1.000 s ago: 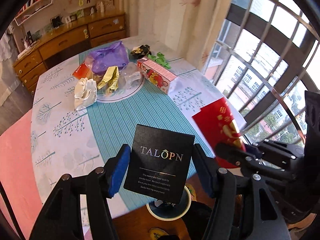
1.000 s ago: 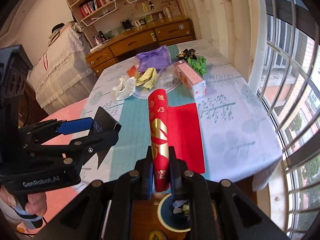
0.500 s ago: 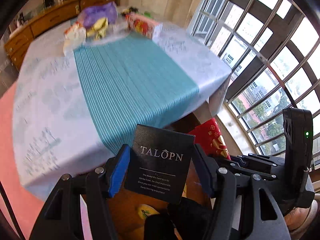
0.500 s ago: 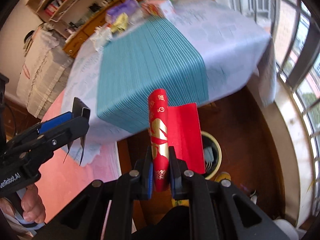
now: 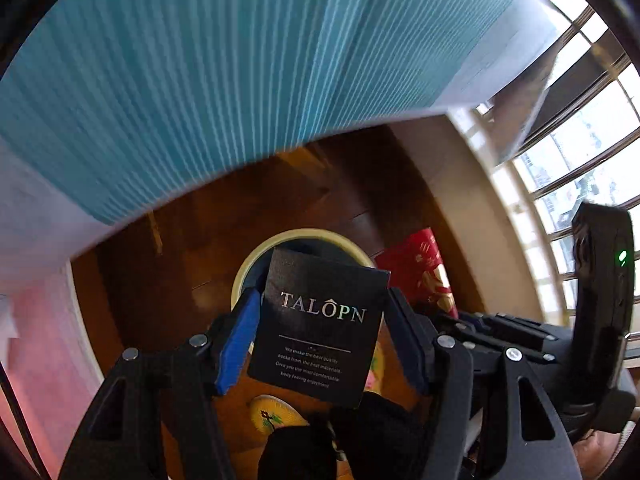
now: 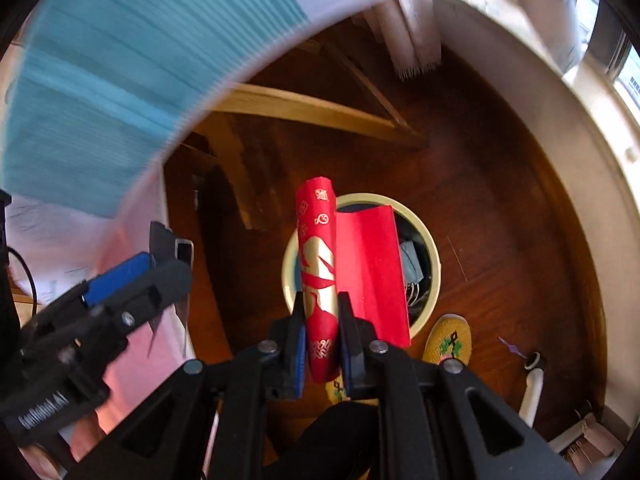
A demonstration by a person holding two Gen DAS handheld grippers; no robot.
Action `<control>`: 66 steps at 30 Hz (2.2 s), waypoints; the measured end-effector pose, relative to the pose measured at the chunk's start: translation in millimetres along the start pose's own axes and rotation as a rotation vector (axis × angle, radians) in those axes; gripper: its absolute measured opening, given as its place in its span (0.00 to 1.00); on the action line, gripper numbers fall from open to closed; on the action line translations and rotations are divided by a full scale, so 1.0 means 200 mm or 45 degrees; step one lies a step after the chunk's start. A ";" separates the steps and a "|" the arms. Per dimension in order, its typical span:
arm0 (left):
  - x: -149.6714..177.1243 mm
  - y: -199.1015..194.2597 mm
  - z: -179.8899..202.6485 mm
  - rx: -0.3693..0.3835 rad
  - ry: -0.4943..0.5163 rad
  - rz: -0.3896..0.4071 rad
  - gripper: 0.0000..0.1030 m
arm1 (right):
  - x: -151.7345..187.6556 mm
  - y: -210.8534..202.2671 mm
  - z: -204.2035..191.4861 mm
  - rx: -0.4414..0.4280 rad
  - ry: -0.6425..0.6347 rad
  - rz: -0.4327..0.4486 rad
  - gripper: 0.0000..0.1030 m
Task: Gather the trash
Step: 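Carry both items over the trash bin and open both tools to drop them, then raise both tools back toward the table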
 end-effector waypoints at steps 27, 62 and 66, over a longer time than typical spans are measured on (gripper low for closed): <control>0.09 0.13 -0.12 -0.100 -0.087 -0.037 0.99 | -0.06 0.16 0.06 0.056 -0.010 -0.014 0.52; -1.05 -1.75 -0.09 -0.309 -0.026 0.592 0.99 | -0.80 -1.67 -1.04 -0.073 -0.410 0.596 0.52; -1.34 -1.56 -0.12 -0.272 -0.156 0.503 0.99 | -1.09 -1.61 -1.02 -0.075 -0.479 0.539 0.52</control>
Point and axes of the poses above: each gripper's, at about its wrist camera, not at the fingertips, and y roughly the way its jaws point, z to its right, x to its underside, the point moved 1 cm from there along y, roughly the way its jaws point, and after that the axes turned 9 degrees about y, right-handed, at the moved point
